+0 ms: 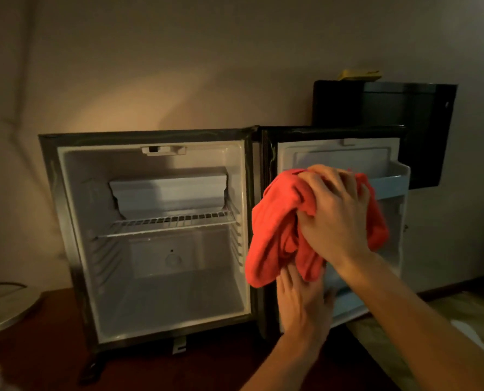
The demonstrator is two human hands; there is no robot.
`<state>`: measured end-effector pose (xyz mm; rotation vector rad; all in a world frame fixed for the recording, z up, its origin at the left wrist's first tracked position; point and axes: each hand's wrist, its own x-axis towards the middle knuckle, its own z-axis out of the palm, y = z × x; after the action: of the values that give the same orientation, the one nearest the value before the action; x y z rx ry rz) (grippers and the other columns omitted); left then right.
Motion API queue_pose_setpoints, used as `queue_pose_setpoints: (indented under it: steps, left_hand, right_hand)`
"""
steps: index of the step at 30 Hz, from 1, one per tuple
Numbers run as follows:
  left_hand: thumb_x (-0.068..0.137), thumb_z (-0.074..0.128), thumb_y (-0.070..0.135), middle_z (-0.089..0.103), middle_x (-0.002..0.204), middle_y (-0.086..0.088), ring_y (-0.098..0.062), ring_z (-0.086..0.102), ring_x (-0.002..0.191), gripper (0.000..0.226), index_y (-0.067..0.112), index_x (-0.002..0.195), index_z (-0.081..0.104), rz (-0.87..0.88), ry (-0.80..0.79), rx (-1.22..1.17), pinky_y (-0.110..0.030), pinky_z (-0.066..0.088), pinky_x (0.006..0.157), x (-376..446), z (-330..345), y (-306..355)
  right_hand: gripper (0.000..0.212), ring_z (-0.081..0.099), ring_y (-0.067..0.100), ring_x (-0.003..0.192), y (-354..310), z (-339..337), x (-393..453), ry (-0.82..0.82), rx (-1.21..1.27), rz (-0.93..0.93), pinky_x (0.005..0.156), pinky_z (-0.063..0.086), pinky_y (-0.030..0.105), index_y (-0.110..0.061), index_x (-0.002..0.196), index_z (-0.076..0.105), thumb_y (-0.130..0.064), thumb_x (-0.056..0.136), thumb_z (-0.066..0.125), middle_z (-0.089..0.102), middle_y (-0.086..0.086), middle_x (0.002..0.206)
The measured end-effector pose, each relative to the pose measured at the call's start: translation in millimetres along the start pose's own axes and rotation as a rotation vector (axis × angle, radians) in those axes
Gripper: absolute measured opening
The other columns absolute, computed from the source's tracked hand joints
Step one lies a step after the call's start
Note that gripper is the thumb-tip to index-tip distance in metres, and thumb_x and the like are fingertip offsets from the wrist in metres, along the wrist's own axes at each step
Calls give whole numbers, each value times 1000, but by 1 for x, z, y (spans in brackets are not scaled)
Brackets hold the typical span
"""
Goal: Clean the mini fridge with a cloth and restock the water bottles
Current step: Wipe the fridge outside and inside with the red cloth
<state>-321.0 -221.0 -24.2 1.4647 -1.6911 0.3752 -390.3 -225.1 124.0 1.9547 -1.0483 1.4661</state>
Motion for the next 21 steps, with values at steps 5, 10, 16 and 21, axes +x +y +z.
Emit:
queue_pose_setpoints:
  steps: [5, 10, 16, 21]
  left_hand:
    - [60, 48, 12, 44, 120, -20, -38, 48, 104, 69, 15, 127, 60, 59, 118, 229, -42, 41, 90, 9, 17, -21]
    - [77, 51, 6, 47, 133, -23, -34, 48, 121, 48, 18, 120, 70, 124, 135, 258, -39, 49, 96, -1, 23, -28]
    - [96, 51, 12, 68, 123, -7, -21, 57, 121, 25, 18, 99, 76, 489, 200, 435, -42, 32, 116, -18, 24, -41]
    - [78, 55, 26, 70, 99, 5, -14, 63, 93, 35, 20, 109, 72, 615, -169, 502, -44, 19, 121, -55, 29, -63]
  right_hand:
    - [49, 47, 33, 117, 16, 7, 3, -26, 195, -72, 86, 53, 47, -19, 119, 61, -16, 71, 48, 51, 3, 131]
    - [44, 50, 31, 112, 3, 8, 33, 18, 211, -94, 90, 50, 43, -16, 114, 68, -16, 71, 59, 59, 3, 121]
    - [29, 51, 31, 101, -29, 13, 86, 103, 49, -87, 88, 47, 41, -17, 96, 71, -8, 70, 62, 63, 1, 105]
    - [22, 51, 34, 110, -48, 28, 56, 7, -154, -163, 91, 43, 45, -12, 92, 67, -12, 72, 60, 62, 7, 109]
